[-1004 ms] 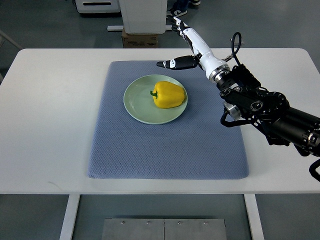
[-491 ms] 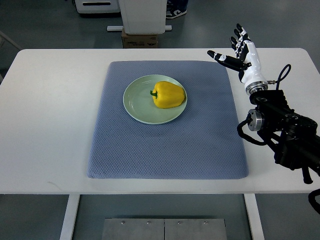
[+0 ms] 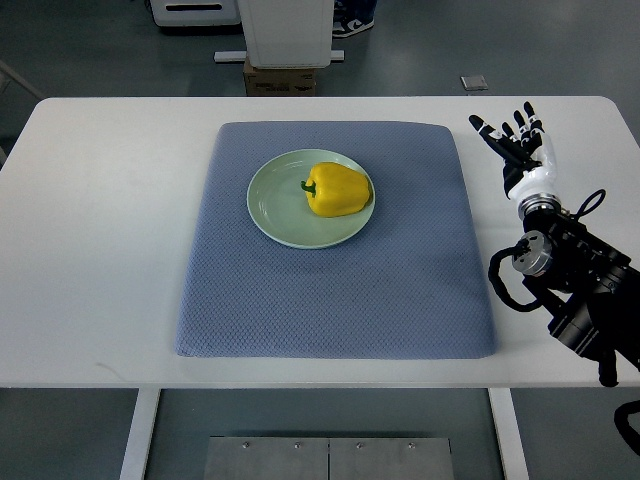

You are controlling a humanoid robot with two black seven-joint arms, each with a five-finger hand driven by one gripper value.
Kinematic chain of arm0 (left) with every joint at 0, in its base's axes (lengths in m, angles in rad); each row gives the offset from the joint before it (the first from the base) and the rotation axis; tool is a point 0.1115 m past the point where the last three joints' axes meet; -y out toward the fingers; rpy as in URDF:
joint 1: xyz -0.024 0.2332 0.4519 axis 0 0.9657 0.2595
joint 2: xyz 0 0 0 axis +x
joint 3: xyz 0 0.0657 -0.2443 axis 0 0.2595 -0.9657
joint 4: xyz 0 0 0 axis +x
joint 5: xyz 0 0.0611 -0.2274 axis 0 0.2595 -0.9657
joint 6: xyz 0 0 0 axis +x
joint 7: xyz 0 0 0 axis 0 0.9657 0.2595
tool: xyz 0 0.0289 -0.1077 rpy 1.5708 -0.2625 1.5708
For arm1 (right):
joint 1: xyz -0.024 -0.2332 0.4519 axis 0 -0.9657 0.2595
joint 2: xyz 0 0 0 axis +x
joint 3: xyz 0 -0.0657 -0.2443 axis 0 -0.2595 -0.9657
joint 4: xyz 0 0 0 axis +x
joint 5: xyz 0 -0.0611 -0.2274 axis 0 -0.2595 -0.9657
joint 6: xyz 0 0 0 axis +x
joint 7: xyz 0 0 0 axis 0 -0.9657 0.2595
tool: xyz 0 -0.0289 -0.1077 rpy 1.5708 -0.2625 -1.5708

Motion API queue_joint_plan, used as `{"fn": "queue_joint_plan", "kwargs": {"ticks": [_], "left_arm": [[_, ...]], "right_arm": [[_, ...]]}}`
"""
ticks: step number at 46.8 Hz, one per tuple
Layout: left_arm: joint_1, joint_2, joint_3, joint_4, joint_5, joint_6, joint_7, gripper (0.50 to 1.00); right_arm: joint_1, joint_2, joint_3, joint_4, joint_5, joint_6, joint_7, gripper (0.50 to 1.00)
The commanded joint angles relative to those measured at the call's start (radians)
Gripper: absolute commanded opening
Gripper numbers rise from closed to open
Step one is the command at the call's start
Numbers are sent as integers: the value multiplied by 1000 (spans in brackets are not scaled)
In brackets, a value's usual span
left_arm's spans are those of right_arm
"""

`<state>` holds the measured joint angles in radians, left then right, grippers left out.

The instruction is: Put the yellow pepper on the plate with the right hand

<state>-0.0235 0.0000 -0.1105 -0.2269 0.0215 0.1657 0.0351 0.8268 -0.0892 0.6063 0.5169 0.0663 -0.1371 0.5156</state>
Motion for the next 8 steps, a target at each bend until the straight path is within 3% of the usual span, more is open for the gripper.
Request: {"fn": "queue_joint_plan", "kwargs": {"ticks": [1, 8], "left_arm": [[0, 0, 0, 0, 0, 0, 0, 1000], [0, 0, 0, 0, 0, 0, 0, 1000]], "right_arm": [[-14, 0, 29, 0, 1, 5, -5, 1000], [-18, 0, 40, 0, 0, 25, -6, 1000]]}}
